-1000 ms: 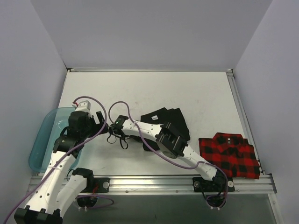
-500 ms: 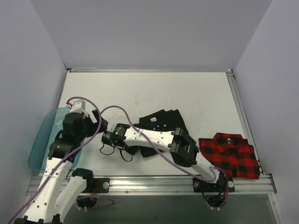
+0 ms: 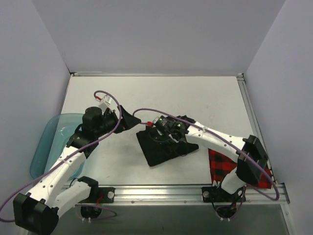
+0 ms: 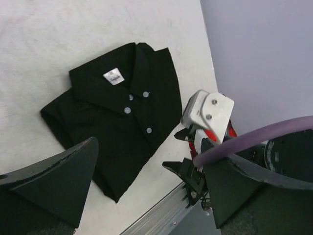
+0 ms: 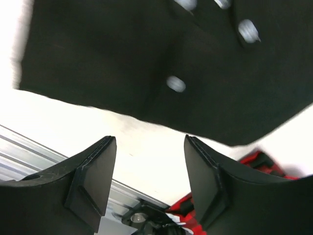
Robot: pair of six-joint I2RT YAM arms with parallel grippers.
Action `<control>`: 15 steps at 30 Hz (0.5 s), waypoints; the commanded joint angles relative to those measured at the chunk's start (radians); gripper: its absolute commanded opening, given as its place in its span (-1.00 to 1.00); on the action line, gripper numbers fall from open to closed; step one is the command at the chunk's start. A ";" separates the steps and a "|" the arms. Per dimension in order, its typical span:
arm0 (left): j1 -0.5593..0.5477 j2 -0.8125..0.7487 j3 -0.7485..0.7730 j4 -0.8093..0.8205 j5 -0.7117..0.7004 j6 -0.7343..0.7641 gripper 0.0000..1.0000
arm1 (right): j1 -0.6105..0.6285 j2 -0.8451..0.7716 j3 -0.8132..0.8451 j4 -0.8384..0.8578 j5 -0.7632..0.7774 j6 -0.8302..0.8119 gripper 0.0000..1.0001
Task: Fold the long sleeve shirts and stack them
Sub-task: Neatly place the folded shirt to the corner
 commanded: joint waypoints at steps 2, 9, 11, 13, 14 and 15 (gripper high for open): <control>-0.074 0.165 -0.019 -0.074 -0.199 0.000 0.84 | -0.257 -0.279 -0.082 0.154 -0.054 0.220 0.11; -0.112 0.403 0.018 0.067 -0.222 -0.031 0.77 | -0.389 -0.350 -0.166 0.264 -0.070 0.240 0.07; -0.122 0.415 0.018 0.083 -0.218 -0.030 0.83 | -0.415 -0.359 -0.174 0.265 -0.081 0.226 0.08; -0.137 0.386 0.001 0.119 -0.236 -0.025 0.88 | -0.424 -0.364 -0.186 0.265 -0.078 0.212 0.09; -0.140 0.380 -0.016 0.129 -0.254 -0.025 0.89 | -0.435 -0.362 -0.189 0.266 -0.081 0.212 0.11; -0.143 0.377 -0.022 0.135 -0.259 -0.023 0.90 | -0.462 -0.359 -0.196 0.268 -0.086 0.217 0.11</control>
